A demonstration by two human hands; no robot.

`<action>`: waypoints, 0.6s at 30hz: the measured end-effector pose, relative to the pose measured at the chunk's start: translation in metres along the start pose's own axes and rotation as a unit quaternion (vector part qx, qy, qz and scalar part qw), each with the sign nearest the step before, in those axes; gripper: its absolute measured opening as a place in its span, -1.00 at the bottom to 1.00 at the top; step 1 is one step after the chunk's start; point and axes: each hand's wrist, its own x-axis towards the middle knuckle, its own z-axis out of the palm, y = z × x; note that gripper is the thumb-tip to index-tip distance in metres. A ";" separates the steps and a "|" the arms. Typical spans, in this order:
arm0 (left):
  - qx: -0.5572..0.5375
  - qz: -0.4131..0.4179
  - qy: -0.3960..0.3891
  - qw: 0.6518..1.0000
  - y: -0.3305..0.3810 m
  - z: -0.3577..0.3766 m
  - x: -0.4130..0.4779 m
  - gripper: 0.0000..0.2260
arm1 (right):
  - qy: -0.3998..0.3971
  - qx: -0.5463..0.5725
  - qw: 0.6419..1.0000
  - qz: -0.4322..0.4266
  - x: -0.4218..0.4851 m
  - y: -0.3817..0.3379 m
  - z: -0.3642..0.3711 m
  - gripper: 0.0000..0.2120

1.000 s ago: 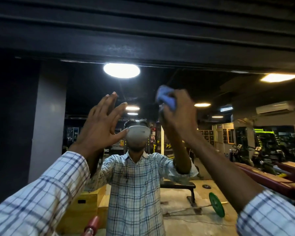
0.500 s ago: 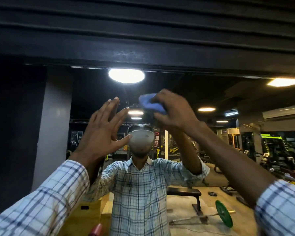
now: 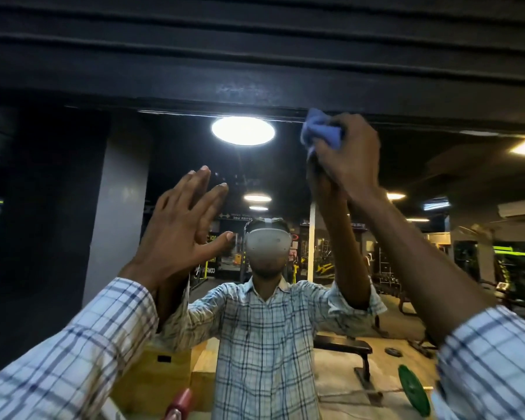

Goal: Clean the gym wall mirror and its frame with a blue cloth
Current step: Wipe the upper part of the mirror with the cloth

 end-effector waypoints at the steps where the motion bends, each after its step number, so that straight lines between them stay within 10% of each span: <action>1: 0.001 -0.001 -0.002 1.000 -0.003 -0.001 -0.002 -0.20 | 0.012 -0.015 0.999 0.034 -0.002 -0.003 0.003 -0.69; 6: -0.007 -0.001 0.004 1.000 -0.023 -0.009 -0.002 -0.20 | -0.280 -0.006 0.912 -0.301 -0.052 -0.044 0.025 -0.74; 12: 0.006 0.024 -0.003 1.000 -0.054 -0.017 -0.003 -0.22 | 0.015 0.031 0.998 0.056 -0.030 -0.051 0.036 -0.70; 16: 0.005 0.022 -0.005 1.000 -0.078 -0.026 -0.011 -0.21 | -0.251 0.005 0.940 -0.232 -0.082 -0.082 0.059 -0.73; 18: 0.000 0.013 -0.007 1.000 -0.091 -0.029 -0.018 -0.22 | -0.238 -0.001 0.946 -0.219 -0.089 -0.078 0.055 -0.74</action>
